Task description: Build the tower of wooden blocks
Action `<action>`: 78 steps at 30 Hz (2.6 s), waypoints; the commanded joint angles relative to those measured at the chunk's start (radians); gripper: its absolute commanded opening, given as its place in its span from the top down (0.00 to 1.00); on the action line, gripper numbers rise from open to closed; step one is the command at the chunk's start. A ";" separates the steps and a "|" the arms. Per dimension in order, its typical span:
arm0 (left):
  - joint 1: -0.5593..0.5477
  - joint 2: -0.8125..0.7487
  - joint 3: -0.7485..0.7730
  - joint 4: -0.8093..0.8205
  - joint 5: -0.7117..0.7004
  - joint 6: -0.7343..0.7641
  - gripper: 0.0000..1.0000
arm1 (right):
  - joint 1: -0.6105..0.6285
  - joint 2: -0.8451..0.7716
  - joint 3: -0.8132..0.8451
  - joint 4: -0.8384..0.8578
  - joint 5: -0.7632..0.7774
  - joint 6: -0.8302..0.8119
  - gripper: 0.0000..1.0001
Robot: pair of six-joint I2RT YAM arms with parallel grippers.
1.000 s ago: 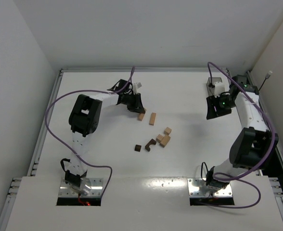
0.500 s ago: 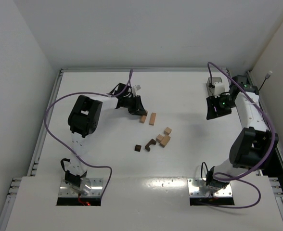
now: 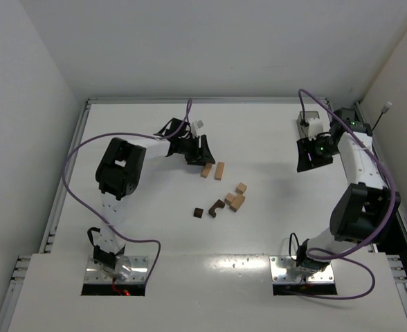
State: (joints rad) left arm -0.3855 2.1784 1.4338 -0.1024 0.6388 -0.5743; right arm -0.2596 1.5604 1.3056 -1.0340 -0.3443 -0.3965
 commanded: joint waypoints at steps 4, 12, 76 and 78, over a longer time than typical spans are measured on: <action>-0.001 -0.084 -0.018 -0.089 -0.169 0.079 0.49 | 0.005 -0.034 0.009 -0.003 -0.015 -0.015 0.52; 0.043 -0.252 -0.007 -0.190 -0.413 0.206 0.53 | 0.155 -0.034 0.049 0.058 -0.001 0.004 0.60; 0.209 -0.565 -0.243 -0.427 -0.645 0.358 0.00 | 0.755 0.670 0.357 0.247 0.464 0.929 0.64; 0.209 -0.556 -0.243 -0.427 -0.645 0.358 0.00 | 0.755 0.681 0.357 0.247 0.455 0.929 0.64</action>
State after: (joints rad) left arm -0.1814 1.6089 1.1549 -0.5346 0.0002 -0.2039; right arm 0.4988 2.2112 1.6283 -0.7887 0.1188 0.5137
